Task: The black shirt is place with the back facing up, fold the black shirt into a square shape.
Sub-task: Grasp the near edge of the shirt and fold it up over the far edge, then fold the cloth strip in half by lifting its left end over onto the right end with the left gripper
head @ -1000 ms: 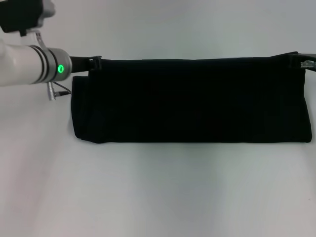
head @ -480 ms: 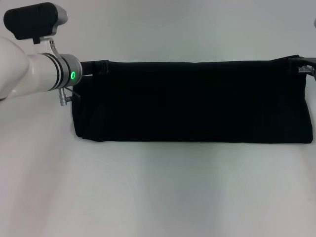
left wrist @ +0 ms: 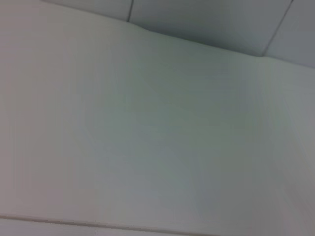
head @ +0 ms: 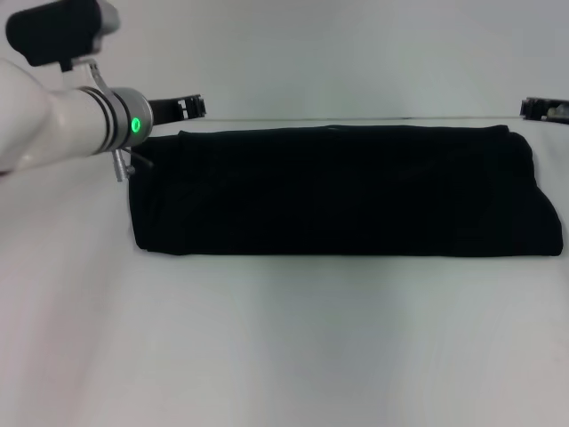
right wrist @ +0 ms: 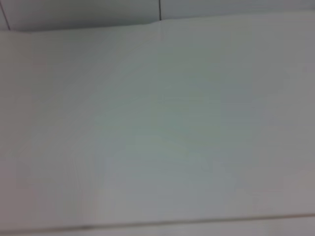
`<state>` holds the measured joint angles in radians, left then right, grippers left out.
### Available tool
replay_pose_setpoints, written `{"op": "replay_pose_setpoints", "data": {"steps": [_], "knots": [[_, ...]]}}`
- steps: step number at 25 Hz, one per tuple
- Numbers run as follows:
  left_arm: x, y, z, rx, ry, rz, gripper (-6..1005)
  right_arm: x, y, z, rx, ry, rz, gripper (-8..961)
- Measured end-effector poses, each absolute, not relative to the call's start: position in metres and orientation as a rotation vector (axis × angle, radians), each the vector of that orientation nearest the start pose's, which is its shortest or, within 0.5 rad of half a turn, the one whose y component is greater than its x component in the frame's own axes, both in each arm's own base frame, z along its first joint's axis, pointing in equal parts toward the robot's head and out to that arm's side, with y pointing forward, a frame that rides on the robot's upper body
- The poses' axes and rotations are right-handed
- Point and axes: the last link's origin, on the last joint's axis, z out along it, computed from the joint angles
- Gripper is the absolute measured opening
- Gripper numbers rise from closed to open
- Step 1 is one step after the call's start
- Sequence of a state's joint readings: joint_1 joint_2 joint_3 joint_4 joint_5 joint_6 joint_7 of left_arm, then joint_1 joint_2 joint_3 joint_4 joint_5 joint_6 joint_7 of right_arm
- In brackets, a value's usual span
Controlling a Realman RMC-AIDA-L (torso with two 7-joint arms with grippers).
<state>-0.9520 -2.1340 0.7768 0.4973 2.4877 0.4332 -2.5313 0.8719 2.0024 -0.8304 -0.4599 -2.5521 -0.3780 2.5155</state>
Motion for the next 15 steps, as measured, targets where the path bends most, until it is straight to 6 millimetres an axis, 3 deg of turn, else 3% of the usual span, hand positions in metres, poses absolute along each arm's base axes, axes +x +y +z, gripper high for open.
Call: {"op": "replay_pose_setpoints", "data": {"steps": [3, 5, 8, 11, 15], "knots": [[-0.209, 0.485, -0.007, -1.834, -1.384, -0.447, 243, 0.269, 0.49, 0.066, -1.735, 1.247, 0.251, 180], [-0.213, 0.474, 0.013, -1.88, -1.577, -0.502, 322, 0.261, 0.489, 0.078, -1.778, 1.297, 0.252, 426], [-0.227, 0.456, 0.03, -1.924, -1.758, -0.555, 442, 0.25, 0.484, 0.091, -1.835, 1.367, 0.25, 494], [-0.25, 0.431, 0.043, -1.92, -1.883, -0.689, 566, 0.247, 0.479, 0.096, -1.88, 1.376, 0.299, 563], [-0.276, 0.399, 0.053, -1.886, -1.944, -0.917, 699, 0.259, 0.461, 0.089, -1.91, 1.35, 0.518, 654]]}}
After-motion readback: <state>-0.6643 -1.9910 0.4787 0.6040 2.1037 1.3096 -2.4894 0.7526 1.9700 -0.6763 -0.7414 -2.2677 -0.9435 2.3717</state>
